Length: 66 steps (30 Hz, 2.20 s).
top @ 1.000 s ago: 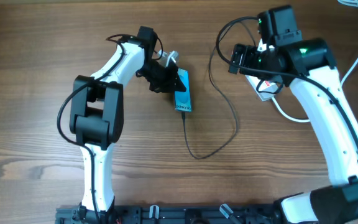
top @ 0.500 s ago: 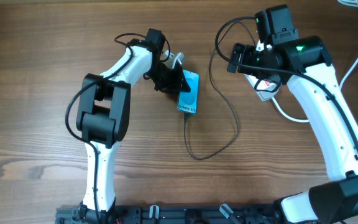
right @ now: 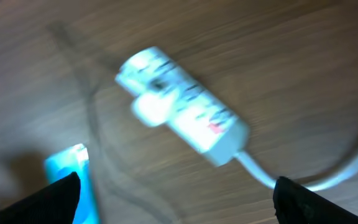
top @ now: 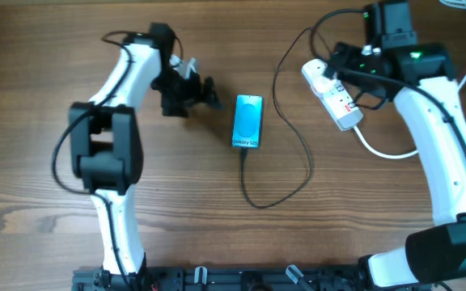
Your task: Plug charger to phone and switch on socket
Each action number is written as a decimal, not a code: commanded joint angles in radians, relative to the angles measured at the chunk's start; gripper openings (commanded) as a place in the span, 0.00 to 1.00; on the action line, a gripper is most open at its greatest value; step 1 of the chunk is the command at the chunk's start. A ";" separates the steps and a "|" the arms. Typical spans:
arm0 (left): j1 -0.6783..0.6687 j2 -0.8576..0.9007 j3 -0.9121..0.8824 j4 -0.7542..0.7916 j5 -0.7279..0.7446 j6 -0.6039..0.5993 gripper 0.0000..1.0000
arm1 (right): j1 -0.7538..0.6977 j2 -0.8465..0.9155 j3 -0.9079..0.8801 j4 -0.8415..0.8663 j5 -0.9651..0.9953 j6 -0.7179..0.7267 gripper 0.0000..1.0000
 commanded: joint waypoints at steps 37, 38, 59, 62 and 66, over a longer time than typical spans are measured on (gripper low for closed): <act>0.019 -0.829 0.040 -0.210 -0.432 -0.212 1.00 | -0.251 0.388 -0.013 0.221 -0.208 -0.226 1.00; 0.019 -0.829 0.040 -0.210 -0.432 -0.212 1.00 | -0.251 0.389 -0.018 0.224 -0.209 -0.225 1.00; 0.019 -0.829 0.040 -0.210 -0.432 -0.212 1.00 | -0.251 0.452 -0.068 0.371 -0.271 -0.223 1.00; 0.019 -0.829 0.040 -0.210 -0.432 -0.212 1.00 | -0.251 0.453 -0.075 0.381 -0.271 -0.177 1.00; 0.019 -0.829 0.040 -0.210 -0.432 -0.212 1.00 | -0.251 0.455 -0.075 0.371 -0.271 -0.157 1.00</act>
